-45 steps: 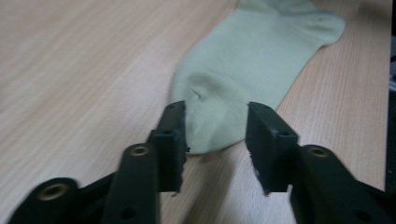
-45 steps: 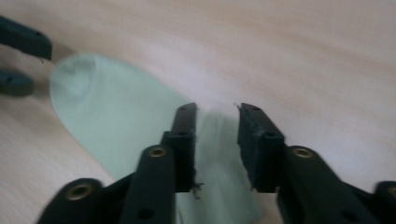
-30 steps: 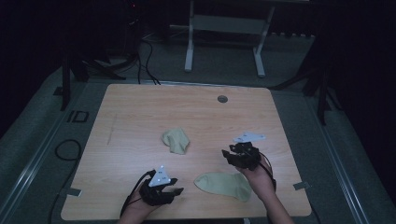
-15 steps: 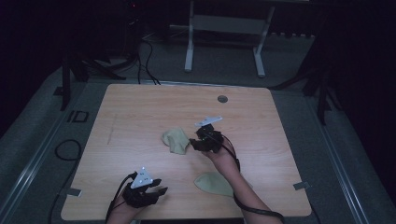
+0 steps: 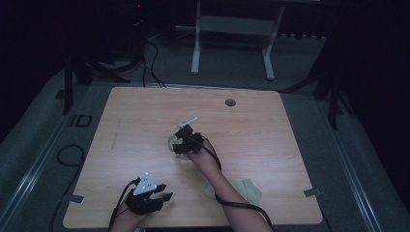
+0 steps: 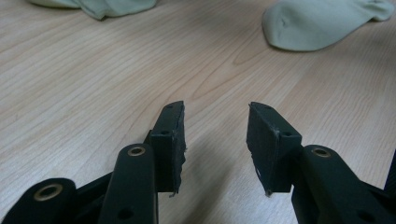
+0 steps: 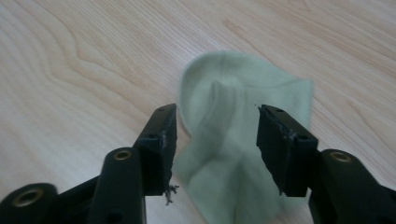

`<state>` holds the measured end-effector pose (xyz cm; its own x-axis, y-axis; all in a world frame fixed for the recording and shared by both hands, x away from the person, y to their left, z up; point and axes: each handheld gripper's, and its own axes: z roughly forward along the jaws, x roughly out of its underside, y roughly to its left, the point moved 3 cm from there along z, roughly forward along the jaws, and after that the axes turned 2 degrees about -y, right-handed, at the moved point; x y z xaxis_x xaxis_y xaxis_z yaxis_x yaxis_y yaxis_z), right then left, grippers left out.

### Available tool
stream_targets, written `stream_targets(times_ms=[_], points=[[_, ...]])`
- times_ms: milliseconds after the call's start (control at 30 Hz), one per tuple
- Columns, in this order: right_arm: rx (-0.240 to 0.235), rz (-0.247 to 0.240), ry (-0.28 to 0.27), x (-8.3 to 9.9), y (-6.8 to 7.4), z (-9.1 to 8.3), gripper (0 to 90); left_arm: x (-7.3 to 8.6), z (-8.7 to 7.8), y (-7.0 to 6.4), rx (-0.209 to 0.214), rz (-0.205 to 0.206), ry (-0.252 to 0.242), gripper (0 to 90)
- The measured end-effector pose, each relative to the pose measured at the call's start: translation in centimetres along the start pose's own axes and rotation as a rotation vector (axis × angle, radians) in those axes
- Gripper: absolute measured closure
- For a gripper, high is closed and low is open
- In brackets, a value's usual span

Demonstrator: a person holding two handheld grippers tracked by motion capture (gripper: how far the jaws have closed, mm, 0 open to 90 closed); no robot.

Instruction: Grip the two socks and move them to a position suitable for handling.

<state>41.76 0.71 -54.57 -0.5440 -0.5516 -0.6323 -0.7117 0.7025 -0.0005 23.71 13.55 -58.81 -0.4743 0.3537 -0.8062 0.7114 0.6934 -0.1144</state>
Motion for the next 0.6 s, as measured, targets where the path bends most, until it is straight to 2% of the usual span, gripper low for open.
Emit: stream_targets(times_ms=[133, 267, 400, 533, 600], points=[[0.048, 0.000, 0.013, -0.7, 0.1, 1.6, 46.2, -0.2, 0.2, -0.4, 0.012, 0.005, -0.003, 56.3], [0.111, -0.013, 0.051, -0.9, -0.2, 3.2, 45.1, 0.0, 0.4, -0.6, 0.020, 0.012, 0.004, 56.3], [0.096, 0.010, 0.078, -0.5, -0.5, 4.0, 48.2, 0.0, 0.1, -0.5, 0.017, 0.007, -0.003, 56.2], [0.097, -0.017, 0.090, -0.5, -0.5, 3.8, 72.5, 0.1, 0.1, -0.3, 0.020, -0.002, -0.006, 56.2], [0.110, -0.023, 0.093, -0.6, -0.6, 3.8, 78.1, 0.1, 0.1, -0.4, 0.020, 0.001, -0.006, 56.2]])
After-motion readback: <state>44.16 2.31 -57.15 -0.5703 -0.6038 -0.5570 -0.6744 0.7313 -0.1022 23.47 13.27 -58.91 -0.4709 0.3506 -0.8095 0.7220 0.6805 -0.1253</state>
